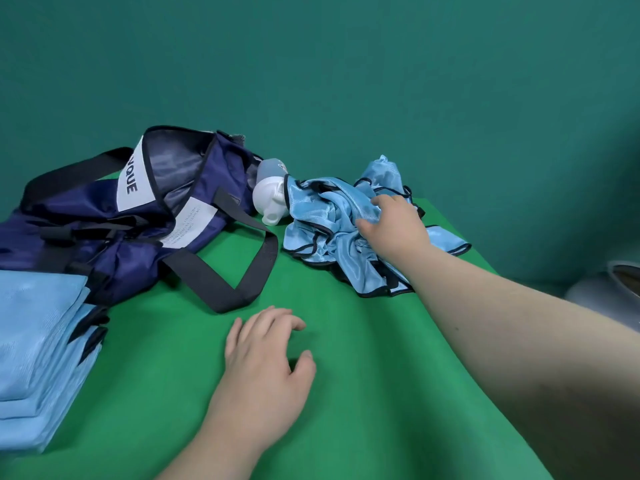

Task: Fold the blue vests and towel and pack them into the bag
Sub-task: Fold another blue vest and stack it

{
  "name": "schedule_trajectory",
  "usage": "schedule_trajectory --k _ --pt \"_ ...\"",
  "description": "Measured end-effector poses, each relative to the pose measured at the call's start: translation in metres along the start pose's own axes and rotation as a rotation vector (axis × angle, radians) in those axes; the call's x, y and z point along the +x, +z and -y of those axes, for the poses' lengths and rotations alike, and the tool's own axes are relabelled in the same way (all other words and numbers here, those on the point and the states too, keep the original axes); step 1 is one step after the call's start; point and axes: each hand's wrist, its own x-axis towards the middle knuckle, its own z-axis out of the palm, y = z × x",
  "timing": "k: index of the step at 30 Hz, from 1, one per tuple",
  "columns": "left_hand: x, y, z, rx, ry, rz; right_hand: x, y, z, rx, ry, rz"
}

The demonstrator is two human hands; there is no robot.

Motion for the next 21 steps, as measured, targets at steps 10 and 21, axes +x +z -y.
schedule_trajectory --k 10,21 --pt "0.001 0.001 0.001 0.002 0.019 -0.009 0.008 0.004 0.003 0.003 -0.003 -0.161" --pt "0.0 -0.001 -0.004 0.011 0.027 0.036 -0.138 -0.024 -0.017 0.272 -0.211 -0.234"
